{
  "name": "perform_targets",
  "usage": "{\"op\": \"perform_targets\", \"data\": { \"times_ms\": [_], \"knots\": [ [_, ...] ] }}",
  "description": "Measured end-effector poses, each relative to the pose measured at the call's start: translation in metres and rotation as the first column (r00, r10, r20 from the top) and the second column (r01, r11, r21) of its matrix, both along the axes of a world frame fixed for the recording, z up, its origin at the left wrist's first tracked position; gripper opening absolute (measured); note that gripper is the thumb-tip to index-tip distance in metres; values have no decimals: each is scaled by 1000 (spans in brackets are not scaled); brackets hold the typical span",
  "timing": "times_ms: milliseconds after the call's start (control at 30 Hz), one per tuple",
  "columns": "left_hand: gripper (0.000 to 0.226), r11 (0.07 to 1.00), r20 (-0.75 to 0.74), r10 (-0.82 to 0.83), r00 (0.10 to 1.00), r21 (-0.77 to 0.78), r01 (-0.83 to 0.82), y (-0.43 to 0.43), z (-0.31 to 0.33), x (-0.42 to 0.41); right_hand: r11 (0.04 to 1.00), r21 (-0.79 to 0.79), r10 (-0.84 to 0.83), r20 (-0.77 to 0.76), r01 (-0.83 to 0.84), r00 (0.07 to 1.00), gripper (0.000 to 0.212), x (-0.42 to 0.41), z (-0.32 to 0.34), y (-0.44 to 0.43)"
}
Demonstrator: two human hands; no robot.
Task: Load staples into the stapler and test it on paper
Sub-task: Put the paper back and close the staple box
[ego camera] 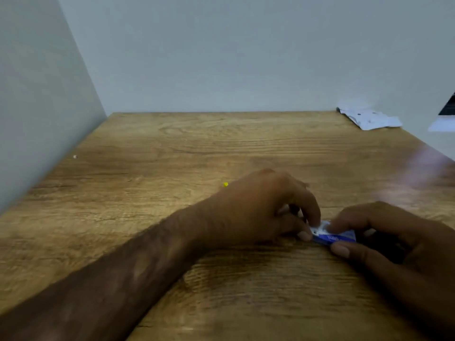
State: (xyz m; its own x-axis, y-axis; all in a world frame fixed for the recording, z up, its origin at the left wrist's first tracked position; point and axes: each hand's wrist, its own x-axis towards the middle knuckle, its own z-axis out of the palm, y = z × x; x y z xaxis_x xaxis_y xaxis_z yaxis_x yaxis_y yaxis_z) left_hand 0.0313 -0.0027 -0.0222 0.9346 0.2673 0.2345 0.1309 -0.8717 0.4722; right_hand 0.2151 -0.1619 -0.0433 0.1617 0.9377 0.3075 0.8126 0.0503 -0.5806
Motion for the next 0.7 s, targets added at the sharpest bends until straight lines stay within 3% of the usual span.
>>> {"op": "perform_targets", "data": {
  "times_ms": [67, 200, 267, 367, 433, 567, 700],
  "knots": [
    [20, 1000, -2, -9, 1000, 23, 9, 5, 8, -6, 1000, -6, -11, 8, 11, 1000, 33, 2, -2, 0],
    [39, 973, 130, 152, 980, -195, -125, 37, 27, -33, 1000, -8, -21, 22, 21, 1000, 36, 3, -4, -1],
    [59, 958, 8, 204, 979, -207, -197, 50, 28, -47, 1000, -11, -27, 35, 27, 999, 34, 3, -4, -1],
    [63, 972, -257, 161, 953, -124, -198, 52, 23, -52, 1000, -9, -22, 32, 23, 999, 33, 3, -2, -2],
    [60, 974, -291, 149, 945, -122, -191, 52, 20, -49, 1000, 1, -15, 22, 15, 1000, 32, 2, -1, -2],
    [39, 966, -223, 173, 959, -153, -210, 52, 14, -46, 1000, 9, -5, -1, 5, 1000, 21, 0, 0, -4],
    [25, 972, -192, 189, 963, -103, -211, 43, 10, -38, 997, 64, -34, -90, 40, 995, 31, 2, 0, -3]
  ]
}}
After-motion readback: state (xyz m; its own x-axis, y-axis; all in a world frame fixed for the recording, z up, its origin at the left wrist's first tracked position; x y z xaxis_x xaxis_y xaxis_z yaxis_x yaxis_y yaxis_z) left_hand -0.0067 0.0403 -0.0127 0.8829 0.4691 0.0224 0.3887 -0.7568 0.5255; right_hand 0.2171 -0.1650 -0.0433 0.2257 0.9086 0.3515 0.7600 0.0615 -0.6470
